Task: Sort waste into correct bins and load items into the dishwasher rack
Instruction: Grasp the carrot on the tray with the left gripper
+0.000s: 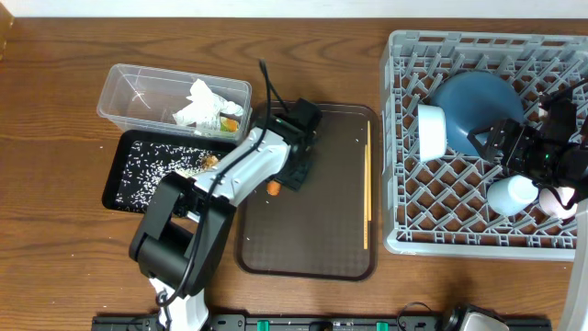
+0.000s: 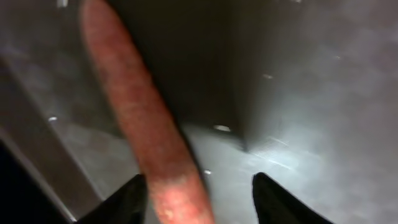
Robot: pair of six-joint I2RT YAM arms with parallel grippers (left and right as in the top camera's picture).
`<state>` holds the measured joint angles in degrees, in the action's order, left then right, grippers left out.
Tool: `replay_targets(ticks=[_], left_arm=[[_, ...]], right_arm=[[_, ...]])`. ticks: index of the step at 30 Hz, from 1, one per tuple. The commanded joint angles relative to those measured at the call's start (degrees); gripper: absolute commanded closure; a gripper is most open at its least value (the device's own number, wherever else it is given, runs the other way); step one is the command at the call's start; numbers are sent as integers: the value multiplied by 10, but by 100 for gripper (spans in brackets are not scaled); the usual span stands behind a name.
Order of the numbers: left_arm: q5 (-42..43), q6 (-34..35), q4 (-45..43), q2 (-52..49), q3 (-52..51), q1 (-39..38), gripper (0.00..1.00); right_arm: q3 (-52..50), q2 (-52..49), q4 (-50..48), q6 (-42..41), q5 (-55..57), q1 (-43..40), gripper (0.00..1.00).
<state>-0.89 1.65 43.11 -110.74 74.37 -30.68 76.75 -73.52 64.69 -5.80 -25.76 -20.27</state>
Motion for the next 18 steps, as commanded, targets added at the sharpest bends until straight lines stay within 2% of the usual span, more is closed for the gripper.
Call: replay_targets(ticks=[1, 4, 7, 8, 11, 12, 18], left_arm=[[-2, 13, -5, -26, -3, 8, 52], [0, 15, -4, -26, -2, 9, 60], [0, 15, -4, -26, -2, 9, 61], [0, 15, -4, -26, -2, 9, 65], [0, 15, 0, -26, -1, 9, 87], [0, 15, 4, -25, 1, 9, 92], [2, 19, 78, 5, 39, 9, 93]], right_arm=[[3, 0, -2, 8, 5, 4, 4], [3, 0, -2, 8, 10, 4, 3], [3, 0, -4, 8, 16, 4, 4], [3, 0, -4, 8, 16, 4, 4], [3, 0, -4, 8, 16, 4, 4], [3, 0, -4, 7, 16, 4, 4], [3, 0, -4, 7, 16, 4, 4]])
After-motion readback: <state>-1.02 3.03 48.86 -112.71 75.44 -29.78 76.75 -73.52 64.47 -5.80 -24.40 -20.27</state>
